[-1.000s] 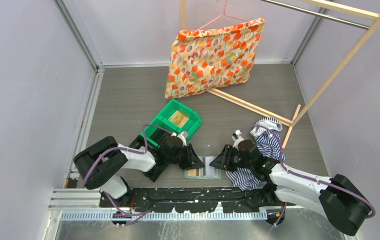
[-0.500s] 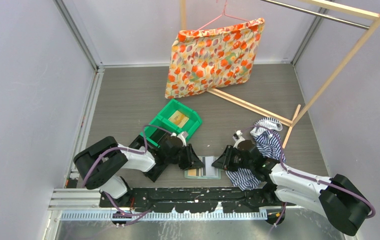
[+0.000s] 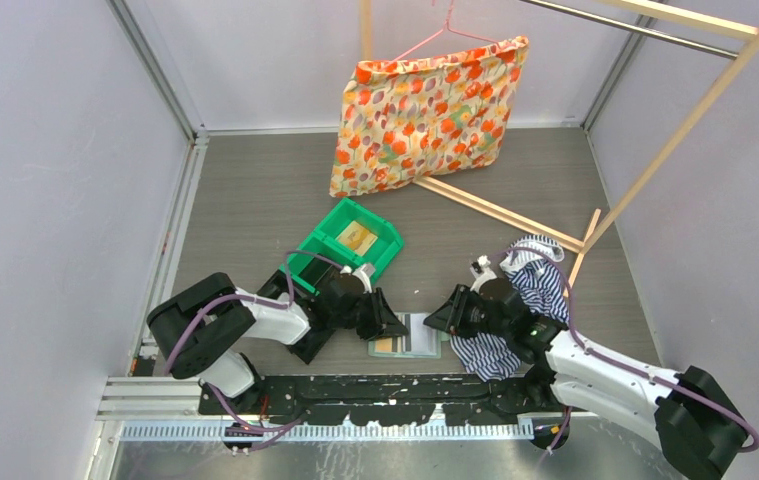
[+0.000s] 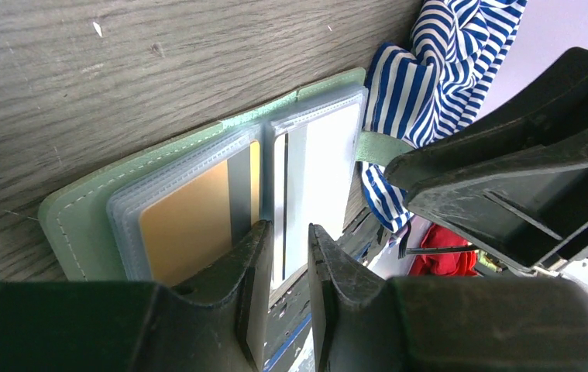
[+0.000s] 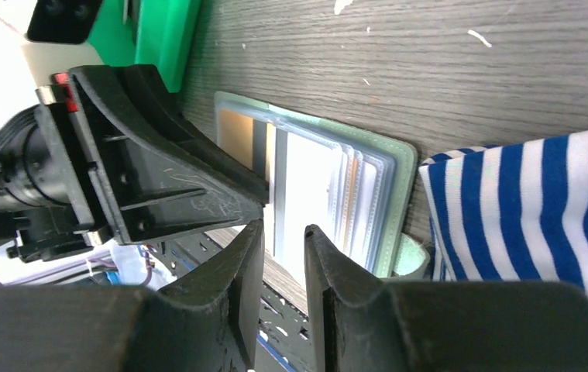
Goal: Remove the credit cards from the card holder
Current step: Remove the credit card from the card holder.
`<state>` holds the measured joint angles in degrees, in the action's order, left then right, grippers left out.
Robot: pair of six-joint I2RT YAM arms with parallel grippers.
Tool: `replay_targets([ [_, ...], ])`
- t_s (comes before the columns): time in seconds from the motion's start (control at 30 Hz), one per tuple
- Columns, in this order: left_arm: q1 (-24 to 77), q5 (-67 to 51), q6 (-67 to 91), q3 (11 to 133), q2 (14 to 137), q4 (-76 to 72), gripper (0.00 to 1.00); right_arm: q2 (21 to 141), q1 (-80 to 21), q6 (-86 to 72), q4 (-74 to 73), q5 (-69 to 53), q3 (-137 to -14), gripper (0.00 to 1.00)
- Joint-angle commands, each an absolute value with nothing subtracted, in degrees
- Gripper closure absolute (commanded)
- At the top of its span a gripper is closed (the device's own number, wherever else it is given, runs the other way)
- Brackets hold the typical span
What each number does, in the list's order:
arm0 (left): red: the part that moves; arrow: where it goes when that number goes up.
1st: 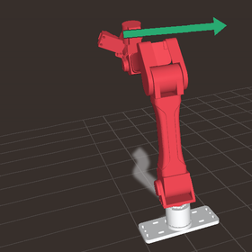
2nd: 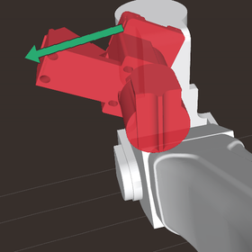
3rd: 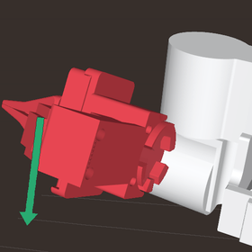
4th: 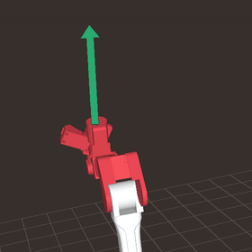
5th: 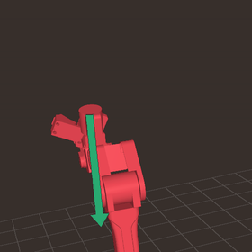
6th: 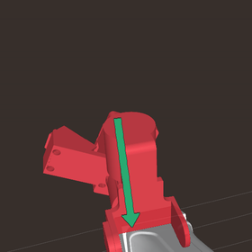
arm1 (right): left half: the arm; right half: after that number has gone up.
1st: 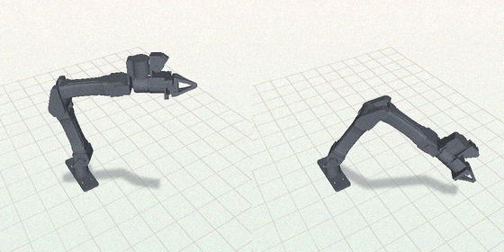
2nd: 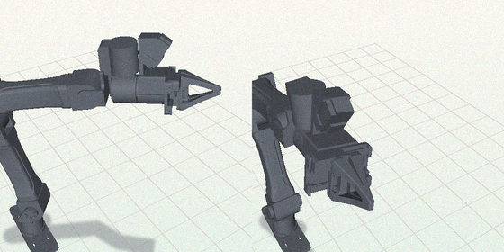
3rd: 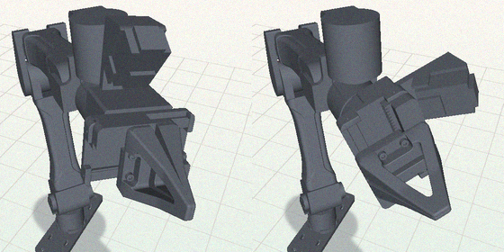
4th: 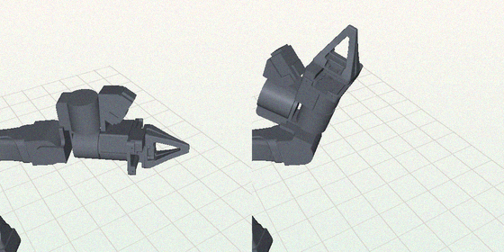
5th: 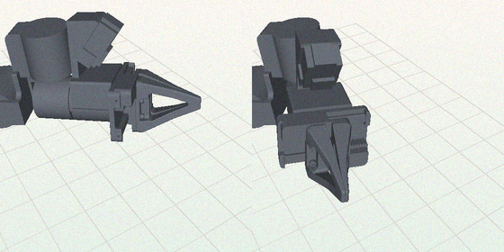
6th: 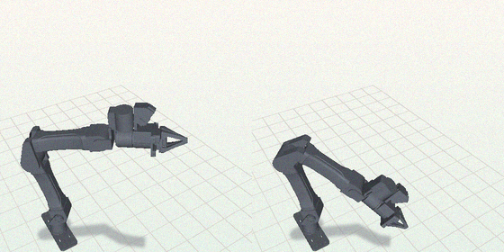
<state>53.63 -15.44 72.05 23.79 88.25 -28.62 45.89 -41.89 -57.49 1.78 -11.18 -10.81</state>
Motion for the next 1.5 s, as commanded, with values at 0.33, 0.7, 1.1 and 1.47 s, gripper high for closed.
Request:
replay_targets([
  [0.33,53.79,-14.68,72.33,23.47,88.34,-30.1,0.75,54.47,-42.14,-57.14,9.45,-14.4,-12.22,0.69],
  [0.7,53.79,-14.75,72.33,23.47,88.53,-30.06,0.75,55.17,-42.19,-57.04,10.2,-14.39,-12.06,0.69],
  [1.1,53.79,-14.67,72.42,23.47,88.79,-30.5,0.75,56.28,-42.24,-56.87,10.99,-14.43,-10.99,0.69],
  [1.47,53.79,-14.35,72.64,22.94,88.52,-30.59,0.75,53.38,-42.27,-56.95,8.3,-12.44,-10.14,0.69],
])
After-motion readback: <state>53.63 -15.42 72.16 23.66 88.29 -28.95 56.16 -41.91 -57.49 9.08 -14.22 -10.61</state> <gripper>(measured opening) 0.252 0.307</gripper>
